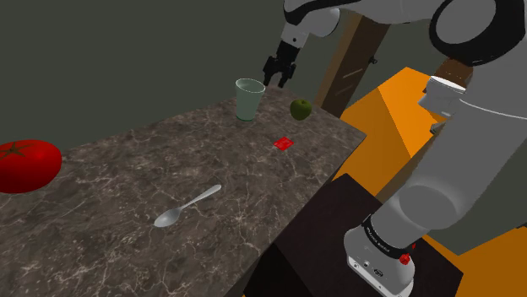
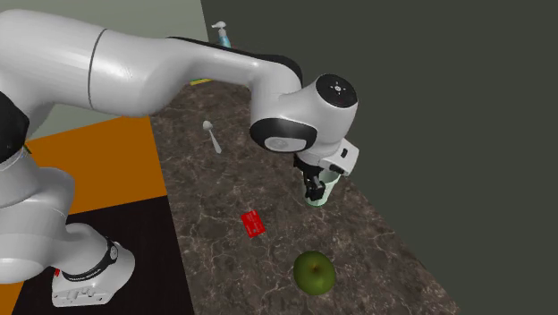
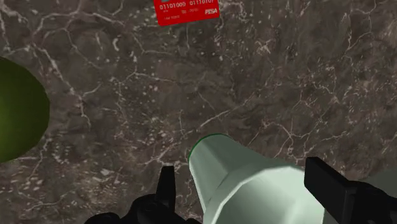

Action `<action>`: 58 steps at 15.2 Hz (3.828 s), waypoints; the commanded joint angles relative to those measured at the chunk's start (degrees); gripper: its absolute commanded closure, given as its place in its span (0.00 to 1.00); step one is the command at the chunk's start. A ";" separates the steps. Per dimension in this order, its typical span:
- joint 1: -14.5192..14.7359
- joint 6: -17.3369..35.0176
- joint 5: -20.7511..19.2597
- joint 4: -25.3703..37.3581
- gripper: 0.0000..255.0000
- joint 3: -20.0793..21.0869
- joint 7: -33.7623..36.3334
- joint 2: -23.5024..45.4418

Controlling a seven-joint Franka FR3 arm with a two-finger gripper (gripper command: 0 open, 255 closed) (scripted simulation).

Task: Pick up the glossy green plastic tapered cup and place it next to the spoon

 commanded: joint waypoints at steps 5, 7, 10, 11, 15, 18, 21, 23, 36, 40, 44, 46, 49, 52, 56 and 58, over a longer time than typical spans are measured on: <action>-1.52 -1.54 2.56 15.91 0.00 0.29 -0.45 13.11; -1.33 -0.20 2.70 14.95 0.00 0.42 -0.58 13.47; -1.04 1.76 2.93 13.63 0.00 0.61 -0.77 14.08; -0.95 2.40 3.02 13.23 0.00 0.67 -0.83 14.30; -0.80 3.41 3.15 12.62 0.00 0.78 -0.93 14.68; -0.80 3.41 3.15 12.62 0.00 0.78 -0.93 14.68; -0.80 3.40 3.15 12.62 1.00 0.78 -0.93 14.68; -0.80 3.40 3.15 12.62 1.00 0.78 -0.93 14.68; -0.84 -0.34 2.59 15.09 1.00 0.59 0.17 13.27; -0.90 -2.95 2.27 17.06 1.00 0.49 0.90 12.55; -0.98 -5.64 1.99 19.32 1.00 0.42 1.62 12.02; -1.03 -7.03 1.86 20.56 1.00 0.39 1.98 11.83; -1.12 -9.15 1.70 22.57 1.00 0.35 2.53 11.65; -1.23 -11.34 1.57 24.78 1.00 0.32 3.08 11.61; -1.41 -14.38 1.45 28.07 1.00 0.30 3.82 11.77; -1.51 -15.96 1.41 29.88 1.00 0.30 4.20 11.96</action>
